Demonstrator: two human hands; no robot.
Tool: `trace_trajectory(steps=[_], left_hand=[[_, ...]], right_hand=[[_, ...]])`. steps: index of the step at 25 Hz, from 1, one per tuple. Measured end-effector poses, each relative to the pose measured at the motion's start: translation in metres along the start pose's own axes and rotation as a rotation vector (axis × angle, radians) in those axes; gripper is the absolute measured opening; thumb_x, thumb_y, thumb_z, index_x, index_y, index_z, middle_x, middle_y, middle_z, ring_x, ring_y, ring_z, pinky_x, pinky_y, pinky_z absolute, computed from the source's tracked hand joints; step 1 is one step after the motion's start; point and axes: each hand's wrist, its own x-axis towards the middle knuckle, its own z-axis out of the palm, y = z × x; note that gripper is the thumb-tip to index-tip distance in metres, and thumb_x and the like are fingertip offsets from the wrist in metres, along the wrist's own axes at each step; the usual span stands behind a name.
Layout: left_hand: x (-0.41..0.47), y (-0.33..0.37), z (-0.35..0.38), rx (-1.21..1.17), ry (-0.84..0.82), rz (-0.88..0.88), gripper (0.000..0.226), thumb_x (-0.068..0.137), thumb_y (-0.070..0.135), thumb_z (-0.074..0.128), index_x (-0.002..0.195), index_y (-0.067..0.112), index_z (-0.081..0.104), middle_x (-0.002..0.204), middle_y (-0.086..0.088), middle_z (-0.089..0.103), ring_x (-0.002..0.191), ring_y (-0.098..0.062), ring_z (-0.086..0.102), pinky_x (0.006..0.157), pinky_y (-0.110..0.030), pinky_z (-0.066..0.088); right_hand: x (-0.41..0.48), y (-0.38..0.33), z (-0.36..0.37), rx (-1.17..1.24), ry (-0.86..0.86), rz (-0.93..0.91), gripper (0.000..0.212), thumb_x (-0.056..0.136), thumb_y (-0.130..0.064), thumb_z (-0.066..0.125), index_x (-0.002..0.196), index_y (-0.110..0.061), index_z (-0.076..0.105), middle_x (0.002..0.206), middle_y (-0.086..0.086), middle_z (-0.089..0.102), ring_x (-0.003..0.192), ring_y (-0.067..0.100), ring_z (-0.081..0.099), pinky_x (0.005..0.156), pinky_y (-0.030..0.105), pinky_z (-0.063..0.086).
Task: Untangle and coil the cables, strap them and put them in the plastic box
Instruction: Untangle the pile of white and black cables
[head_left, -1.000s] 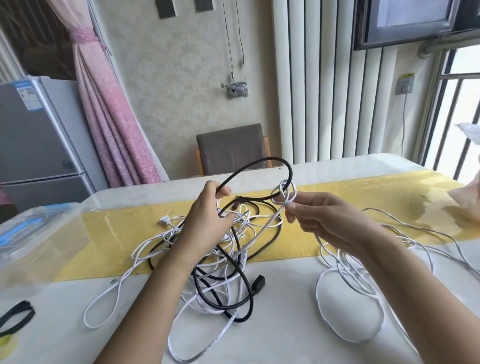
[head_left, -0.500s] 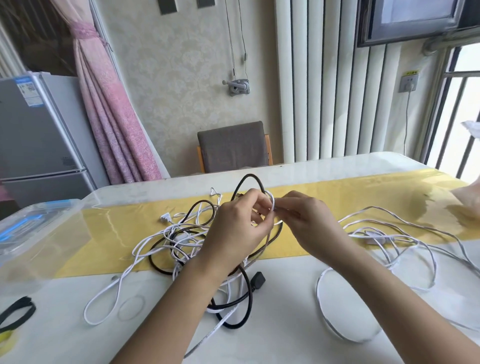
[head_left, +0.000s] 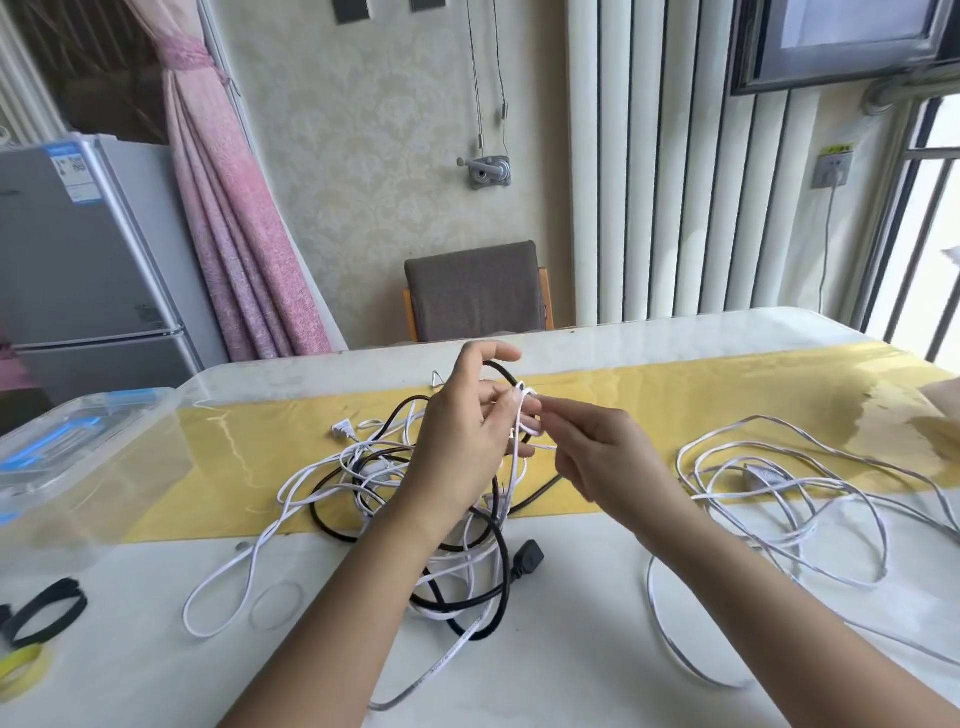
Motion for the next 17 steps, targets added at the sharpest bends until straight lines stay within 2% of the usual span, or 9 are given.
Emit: trace_trajectory(steps=[3,5,7,9,10,11,13,15,17], left_hand=[[0.004,0.0,-0.006,-0.172,-0.014,-0.121,0.027,0.092,-0.005,0.052,0.101,0.019,0.048,0.082,-0.008,0.068,0.068,-0.017,0.071,0.059,-0.029,0.058],[0.006,-0.006,-0.008,-0.013,0.01,-0.091,0.03,0.085,-0.006,0.058,0.096,0.021,0.055,0.086,0.001,0.06,0.066,-0.011,0.069,0.061,-0.026,0.055],[0.007,-0.015,-0.01,0.337,0.085,0.096,0.028,0.08,0.0,0.062,0.091,0.025,0.066,0.089,0.009,0.051,0.069,-0.005,0.059,0.067,-0.019,0.048],[0.009,-0.022,-0.011,0.631,0.142,0.349,0.026,0.075,0.005,0.06,0.087,0.025,0.072,0.092,0.007,0.049,0.083,-0.011,0.048,0.079,-0.022,0.04],[0.009,-0.025,-0.009,0.692,0.136,0.423,0.028,0.072,0.004,0.055,0.084,0.022,0.073,0.093,0.005,0.052,0.089,-0.014,0.046,0.082,-0.027,0.036],[0.009,-0.026,-0.007,0.681,0.109,0.436,0.031,0.069,0.001,0.049,0.081,0.018,0.072,0.093,0.003,0.056,0.092,-0.016,0.047,0.083,-0.029,0.035],[0.005,-0.022,-0.002,0.468,0.023,0.283,0.037,0.068,-0.004,0.038,0.082,0.014,0.068,0.086,0.003,0.063,0.087,-0.015,0.056,0.079,-0.027,0.041],[0.004,-0.016,-0.003,0.206,-0.035,0.071,0.037,0.074,-0.006,0.036,0.089,0.014,0.064,0.07,0.011,0.063,0.072,-0.009,0.06,0.068,-0.023,0.046],[0.005,-0.009,-0.006,0.026,-0.081,-0.068,0.036,0.081,-0.011,0.039,0.095,0.015,0.059,0.057,0.013,0.059,0.06,-0.009,0.057,0.062,-0.023,0.047]], right_hand=[[0.003,-0.001,-0.007,0.073,-0.005,0.03,0.03,0.099,-0.009,0.042,0.095,-0.028,0.065,0.063,0.0,0.07,0.057,0.011,0.062,0.06,0.019,0.049],[0.003,0.001,-0.009,0.052,-0.012,0.011,0.031,0.099,-0.008,0.042,0.092,-0.028,0.064,0.069,-0.003,0.072,0.065,0.01,0.065,0.064,0.017,0.049],[0.002,0.002,-0.008,0.001,-0.051,-0.021,0.033,0.099,-0.006,0.043,0.091,-0.03,0.063,0.072,-0.005,0.072,0.068,0.009,0.063,0.067,0.016,0.047],[0.001,0.003,-0.005,-0.149,-0.066,-0.052,0.038,0.097,-0.001,0.044,0.087,-0.033,0.06,0.078,-0.007,0.068,0.068,0.009,0.057,0.067,0.016,0.044],[0.0,0.003,-0.003,-0.219,-0.069,-0.056,0.041,0.095,0.002,0.044,0.083,-0.034,0.058,0.083,-0.005,0.064,0.068,0.009,0.053,0.065,0.016,0.041],[-0.001,0.002,-0.002,-0.257,-0.065,-0.043,0.042,0.093,0.004,0.043,0.078,-0.034,0.055,0.088,-0.002,0.06,0.066,0.01,0.049,0.061,0.016,0.038],[-0.003,-0.003,0.002,-0.257,-0.025,-0.006,0.035,0.093,-0.002,0.042,0.076,-0.031,0.054,0.092,-0.001,0.055,0.065,0.007,0.046,0.054,0.012,0.033],[-0.005,-0.008,0.003,-0.292,0.023,-0.041,0.025,0.096,-0.019,0.047,0.081,-0.035,0.06,0.089,-0.003,0.05,0.072,0.003,0.048,0.058,0.008,0.033],[-0.005,-0.01,0.001,-0.379,0.035,-0.096,0.017,0.094,-0.035,0.054,0.087,-0.034,0.069,0.079,-0.005,0.045,0.067,0.003,0.046,0.059,0.01,0.033]])
